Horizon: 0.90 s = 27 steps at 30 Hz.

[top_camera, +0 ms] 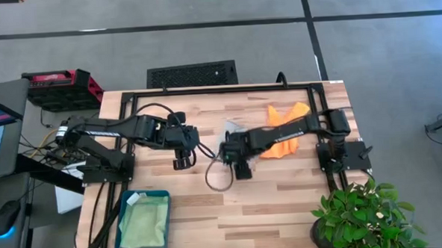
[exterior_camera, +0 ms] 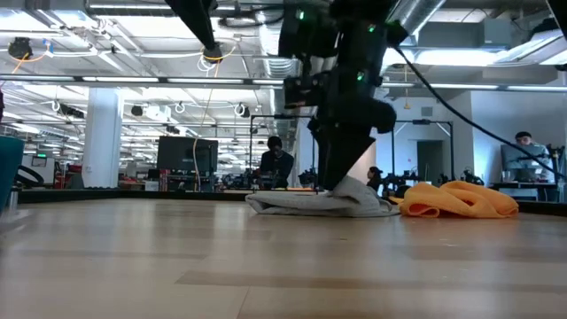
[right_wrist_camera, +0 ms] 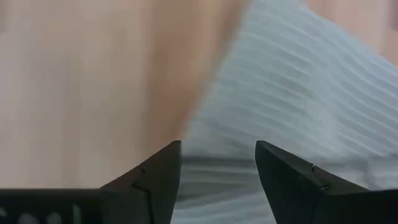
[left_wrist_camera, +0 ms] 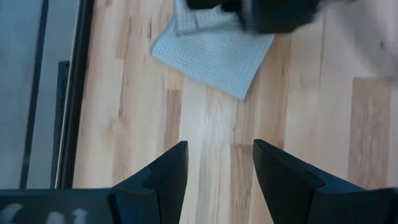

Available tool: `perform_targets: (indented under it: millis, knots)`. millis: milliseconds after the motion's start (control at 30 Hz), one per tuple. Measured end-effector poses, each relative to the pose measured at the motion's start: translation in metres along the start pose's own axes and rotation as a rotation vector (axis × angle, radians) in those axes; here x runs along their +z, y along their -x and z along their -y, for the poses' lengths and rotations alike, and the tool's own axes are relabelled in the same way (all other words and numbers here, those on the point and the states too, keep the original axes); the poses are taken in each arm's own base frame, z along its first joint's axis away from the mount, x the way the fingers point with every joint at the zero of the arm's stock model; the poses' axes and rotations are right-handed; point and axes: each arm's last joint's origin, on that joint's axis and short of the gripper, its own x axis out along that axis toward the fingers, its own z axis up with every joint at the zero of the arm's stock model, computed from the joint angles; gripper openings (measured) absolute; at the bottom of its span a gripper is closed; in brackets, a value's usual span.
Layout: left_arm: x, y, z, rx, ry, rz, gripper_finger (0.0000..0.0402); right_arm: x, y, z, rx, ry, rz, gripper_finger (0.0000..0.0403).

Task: Fold microfiber towels
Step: Fold the gray microfiber towel

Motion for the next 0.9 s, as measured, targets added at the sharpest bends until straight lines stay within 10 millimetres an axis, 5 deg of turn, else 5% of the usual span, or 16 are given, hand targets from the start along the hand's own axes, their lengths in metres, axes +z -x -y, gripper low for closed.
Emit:
perform_targets:
  millis: [233, 700, 900]
  knots:
    - [-0.009, -0.016, 0.005, 0.006, -0.017, -0.053, 0.0174, -0.003, 0.005, -0.036, -0.130, -0.002, -0.041, 0.0230]
    - [-0.013, -0.025, 0.007, 0.008, 0.012, -0.067, 0.0174, -0.024, 0.009, -0.038, -0.266, -0.217, -0.226, 0.0230]
    - [-0.010, -0.026, 0.008, -0.006, 0.020, -0.047, 0.0174, -0.034, 0.014, -0.047, -0.323, -0.439, -0.288, 0.0230]
